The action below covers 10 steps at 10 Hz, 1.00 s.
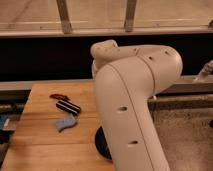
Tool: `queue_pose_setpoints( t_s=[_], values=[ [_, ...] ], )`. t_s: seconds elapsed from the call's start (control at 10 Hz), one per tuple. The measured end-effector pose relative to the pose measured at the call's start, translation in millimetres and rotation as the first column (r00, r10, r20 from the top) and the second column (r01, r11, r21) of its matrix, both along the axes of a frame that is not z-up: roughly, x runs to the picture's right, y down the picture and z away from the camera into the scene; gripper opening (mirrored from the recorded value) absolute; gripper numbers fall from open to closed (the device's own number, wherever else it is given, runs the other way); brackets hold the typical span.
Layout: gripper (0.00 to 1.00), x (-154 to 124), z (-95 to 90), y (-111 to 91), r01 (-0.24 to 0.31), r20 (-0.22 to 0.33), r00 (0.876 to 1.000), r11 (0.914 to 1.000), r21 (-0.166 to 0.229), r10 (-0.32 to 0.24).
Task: Stand the bottle upright
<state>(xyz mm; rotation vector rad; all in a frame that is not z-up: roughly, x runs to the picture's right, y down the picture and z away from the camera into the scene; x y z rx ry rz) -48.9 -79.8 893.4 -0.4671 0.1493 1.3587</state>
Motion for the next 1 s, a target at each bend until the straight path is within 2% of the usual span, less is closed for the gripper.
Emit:
queue_pose_setpoints(
  t_s=[0.4,0.7,1.0],
  values=[
    [0.0,-26.6,9.7,-30.9,0.067,-0.042,0.997,0.9977,0.009,-0.067],
    [0.0,-23.4,16.0,-33.0,0.073,-0.051,0.996,0.9973,-0.003,-0.074],
    [0.0,-7.4,25.8,-23.9,0.04,-0.036,0.999,0.999,-0.02,-0.041]
  ],
)
